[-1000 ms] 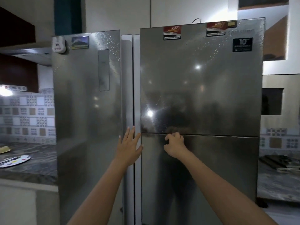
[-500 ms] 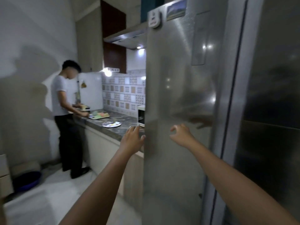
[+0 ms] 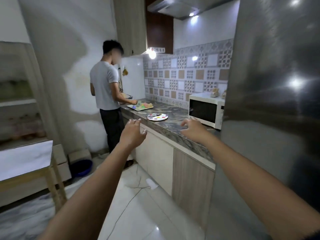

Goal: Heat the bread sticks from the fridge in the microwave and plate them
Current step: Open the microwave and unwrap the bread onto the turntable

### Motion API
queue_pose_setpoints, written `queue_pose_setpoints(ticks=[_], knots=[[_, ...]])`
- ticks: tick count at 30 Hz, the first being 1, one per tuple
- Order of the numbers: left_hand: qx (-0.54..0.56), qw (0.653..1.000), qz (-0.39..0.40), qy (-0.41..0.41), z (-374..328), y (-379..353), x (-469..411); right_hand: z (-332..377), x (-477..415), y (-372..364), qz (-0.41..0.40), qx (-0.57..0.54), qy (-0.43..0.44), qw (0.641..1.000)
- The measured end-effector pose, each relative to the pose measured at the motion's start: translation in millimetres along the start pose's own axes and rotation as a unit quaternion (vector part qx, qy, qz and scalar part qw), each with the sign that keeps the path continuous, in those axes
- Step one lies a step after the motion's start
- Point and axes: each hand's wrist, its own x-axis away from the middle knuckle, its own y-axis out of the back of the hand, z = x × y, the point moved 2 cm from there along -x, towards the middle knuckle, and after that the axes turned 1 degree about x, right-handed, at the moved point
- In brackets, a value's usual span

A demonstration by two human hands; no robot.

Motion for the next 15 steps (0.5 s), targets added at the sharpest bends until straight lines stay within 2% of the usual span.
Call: queue_pose_setpoints(ticks=[4, 15], knots=[[0.005, 1.0, 0.025, 0.01, 21.6, -28.2, -55.1, -7.1, -65.2, -18.2, 0.007, -0.022, 0.0, 1.0], [0.009, 0.999, 0.007, 0.03, 32.2, -118.9, -267.9, -49.9, -299.7, -53.0, 0.013, -0.102, -0.03, 0.994]])
